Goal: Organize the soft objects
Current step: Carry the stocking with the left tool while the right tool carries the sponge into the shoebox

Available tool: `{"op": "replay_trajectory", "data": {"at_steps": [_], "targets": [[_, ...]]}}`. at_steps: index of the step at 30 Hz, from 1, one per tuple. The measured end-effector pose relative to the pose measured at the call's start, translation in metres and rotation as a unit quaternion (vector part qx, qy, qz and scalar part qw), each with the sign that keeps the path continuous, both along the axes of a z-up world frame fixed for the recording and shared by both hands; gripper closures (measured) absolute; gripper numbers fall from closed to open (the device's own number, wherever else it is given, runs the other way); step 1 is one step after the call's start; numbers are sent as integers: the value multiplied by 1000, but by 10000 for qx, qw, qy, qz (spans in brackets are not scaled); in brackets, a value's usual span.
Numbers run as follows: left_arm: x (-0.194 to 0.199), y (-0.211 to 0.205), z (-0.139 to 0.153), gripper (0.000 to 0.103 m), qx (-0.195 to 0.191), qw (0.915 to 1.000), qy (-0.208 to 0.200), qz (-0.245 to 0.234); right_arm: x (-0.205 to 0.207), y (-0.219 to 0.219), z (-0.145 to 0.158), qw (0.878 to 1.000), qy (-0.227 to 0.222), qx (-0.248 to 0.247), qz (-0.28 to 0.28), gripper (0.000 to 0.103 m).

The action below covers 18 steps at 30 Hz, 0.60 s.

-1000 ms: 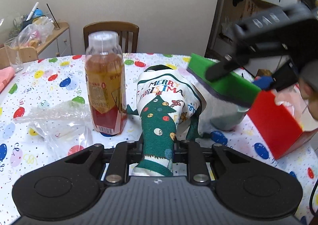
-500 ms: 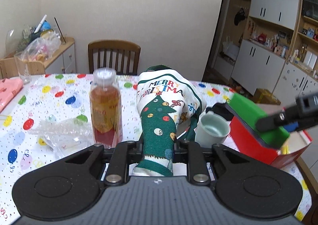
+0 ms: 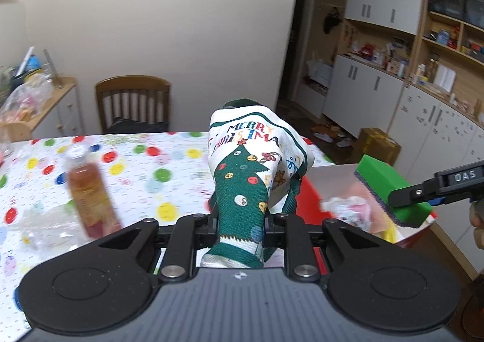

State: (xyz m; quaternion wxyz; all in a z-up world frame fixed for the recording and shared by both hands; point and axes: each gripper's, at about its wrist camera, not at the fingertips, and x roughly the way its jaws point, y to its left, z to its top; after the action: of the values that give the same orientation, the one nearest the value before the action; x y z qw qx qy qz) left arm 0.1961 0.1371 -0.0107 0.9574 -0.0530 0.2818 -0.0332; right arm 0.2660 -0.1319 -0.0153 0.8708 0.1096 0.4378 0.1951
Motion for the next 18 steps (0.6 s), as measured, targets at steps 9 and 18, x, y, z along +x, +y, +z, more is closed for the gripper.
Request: {"op": "replay_trajectory", "data": {"at_steps": [9,18], "targets": [[29,-93,4,83,82,9981,56,-603,9,-68,-8,9995,-15,-50,-312,31],[56,-182,13,83,211,9929,-65,-1170,28,-119,-21,9982,-5,-237,-557,31]]}}
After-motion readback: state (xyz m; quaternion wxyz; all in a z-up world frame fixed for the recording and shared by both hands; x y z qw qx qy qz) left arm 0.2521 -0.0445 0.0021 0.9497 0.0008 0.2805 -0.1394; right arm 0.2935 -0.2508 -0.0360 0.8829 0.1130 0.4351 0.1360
